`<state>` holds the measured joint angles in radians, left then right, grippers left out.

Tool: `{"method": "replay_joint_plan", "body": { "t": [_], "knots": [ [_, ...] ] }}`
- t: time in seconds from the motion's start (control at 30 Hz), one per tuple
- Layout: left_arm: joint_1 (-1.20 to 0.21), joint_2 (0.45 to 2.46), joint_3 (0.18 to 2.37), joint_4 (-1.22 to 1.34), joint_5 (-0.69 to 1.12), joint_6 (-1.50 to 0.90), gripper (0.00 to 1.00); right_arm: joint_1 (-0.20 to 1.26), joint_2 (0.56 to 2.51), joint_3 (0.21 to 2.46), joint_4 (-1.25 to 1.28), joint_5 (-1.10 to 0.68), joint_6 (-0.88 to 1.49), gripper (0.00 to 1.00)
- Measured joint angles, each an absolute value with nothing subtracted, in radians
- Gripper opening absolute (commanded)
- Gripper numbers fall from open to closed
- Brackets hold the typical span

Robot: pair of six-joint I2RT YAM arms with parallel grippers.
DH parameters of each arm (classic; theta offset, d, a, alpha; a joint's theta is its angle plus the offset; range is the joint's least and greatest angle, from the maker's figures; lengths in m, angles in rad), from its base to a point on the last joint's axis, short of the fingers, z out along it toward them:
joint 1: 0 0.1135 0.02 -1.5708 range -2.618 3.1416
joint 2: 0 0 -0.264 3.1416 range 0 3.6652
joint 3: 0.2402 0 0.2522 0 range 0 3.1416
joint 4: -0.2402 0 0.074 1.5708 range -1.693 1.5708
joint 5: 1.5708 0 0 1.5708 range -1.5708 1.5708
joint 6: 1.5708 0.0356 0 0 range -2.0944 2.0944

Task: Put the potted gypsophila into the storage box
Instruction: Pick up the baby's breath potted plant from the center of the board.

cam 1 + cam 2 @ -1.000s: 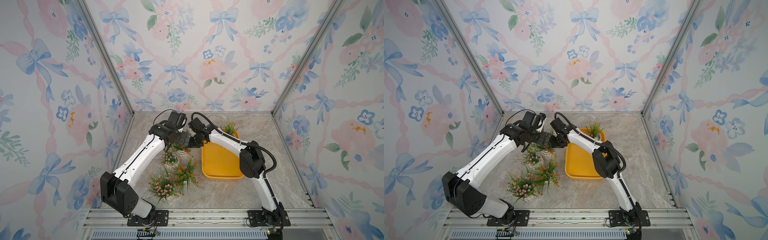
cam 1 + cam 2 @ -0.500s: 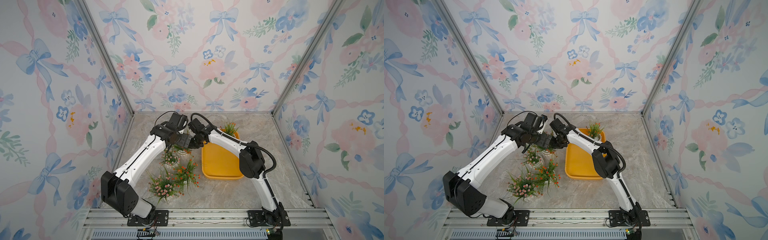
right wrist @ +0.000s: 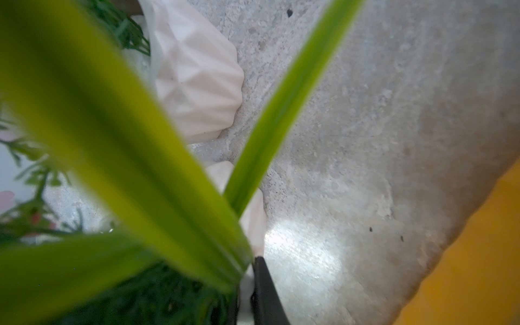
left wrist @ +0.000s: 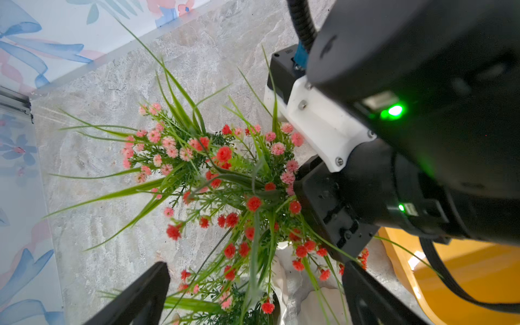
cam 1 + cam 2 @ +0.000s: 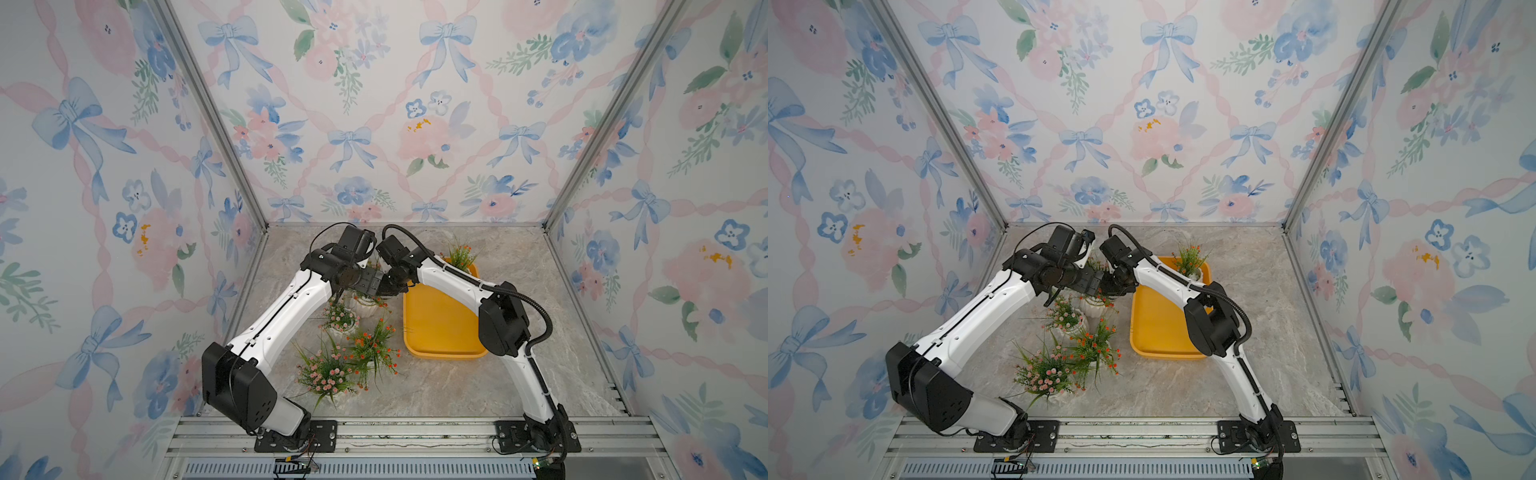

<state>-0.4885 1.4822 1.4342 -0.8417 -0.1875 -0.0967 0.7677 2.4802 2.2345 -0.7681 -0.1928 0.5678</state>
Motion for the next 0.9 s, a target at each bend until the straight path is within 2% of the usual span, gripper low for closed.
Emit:
{"method": "replay_joint_plan", "body": {
  "t": [0.43,0.9],
  "knots": [
    [-0.490,1.483,1.486,-0.857,-0.184,-0.097,0.98,0.737,2.452,2.228,-0.813,-0.144,0.537,0.00],
    [-0.574,1.553,1.669,-0.855,-0.159,-0.088,0.98,0.651,2.236,2.168,-0.842,-0.096,0.516,0.00]
  ]
}}
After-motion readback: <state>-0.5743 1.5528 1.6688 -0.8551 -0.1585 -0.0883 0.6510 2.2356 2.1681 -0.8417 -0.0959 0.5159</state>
